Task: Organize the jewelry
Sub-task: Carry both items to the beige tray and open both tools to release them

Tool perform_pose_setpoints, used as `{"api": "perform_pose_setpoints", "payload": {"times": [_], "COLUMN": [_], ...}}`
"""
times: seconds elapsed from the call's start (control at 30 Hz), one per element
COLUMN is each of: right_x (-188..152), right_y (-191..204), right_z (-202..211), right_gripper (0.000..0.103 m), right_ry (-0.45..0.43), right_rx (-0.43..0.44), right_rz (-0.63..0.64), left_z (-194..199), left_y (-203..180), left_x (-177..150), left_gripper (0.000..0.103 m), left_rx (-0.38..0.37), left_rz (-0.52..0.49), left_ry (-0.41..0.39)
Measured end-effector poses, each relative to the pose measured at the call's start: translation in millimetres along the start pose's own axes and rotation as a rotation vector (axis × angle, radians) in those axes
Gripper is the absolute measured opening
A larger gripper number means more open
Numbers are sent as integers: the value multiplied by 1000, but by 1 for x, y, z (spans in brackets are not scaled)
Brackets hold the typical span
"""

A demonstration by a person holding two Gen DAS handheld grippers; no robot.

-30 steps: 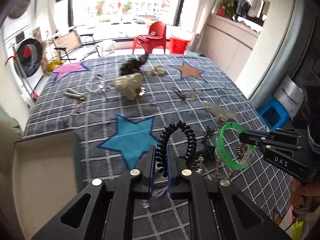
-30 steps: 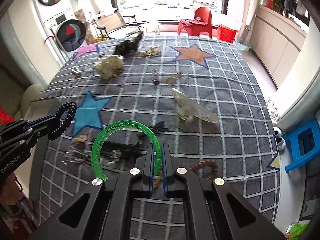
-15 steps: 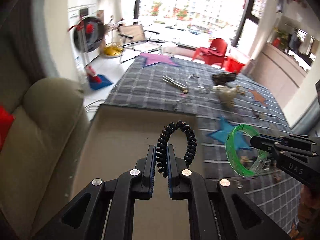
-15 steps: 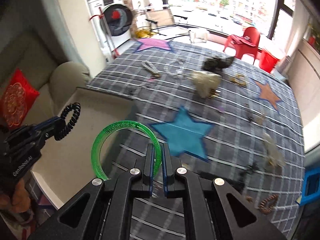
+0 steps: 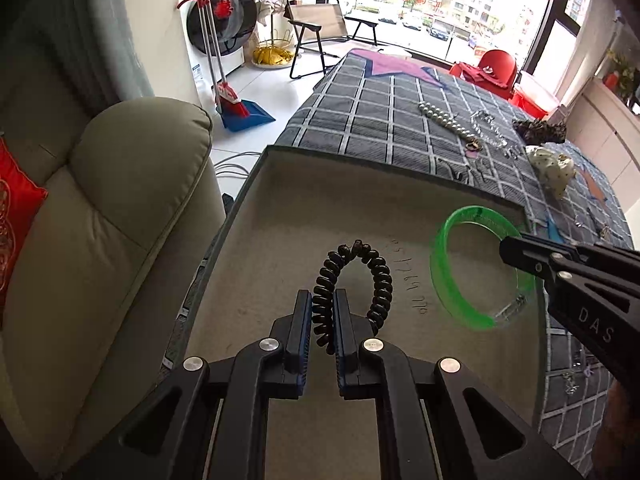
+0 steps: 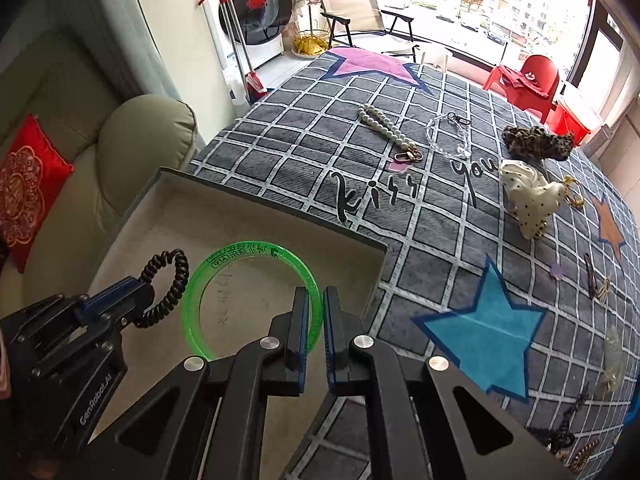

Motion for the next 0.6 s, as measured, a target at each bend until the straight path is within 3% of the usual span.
{"api": "perform_pose_setpoints", "payload": {"times": [0.47,0.5,0.6], "right_x": [-2,-2,1], "right_y": [4,4,3], "right_z": [-28,-28,-19], "right_gripper": [9,11,33], "right_ry": [69,73,51], "right_rx": [-16,-7,22], "right_rz": [8,5,-24], "left_z": [-7,-7,-4], "left_y": [-2,-3,-4], "left_x": [-2,-2,0], "left_gripper": [13,13,13], "left_rx": [51,52,56], "left_rz": [-46,-50,-61], "left_ry": [18,14,-4]}}
Point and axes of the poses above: each gripper's, at about its wrist camera, not at the fingertips, and z roughly against the way its jaws point, y to its left, x to its top, the point moved 9 cm from there along -z, roughly the way its jaws point, and after that the axes turned 2 degrees about y, right-handed, at the moved point
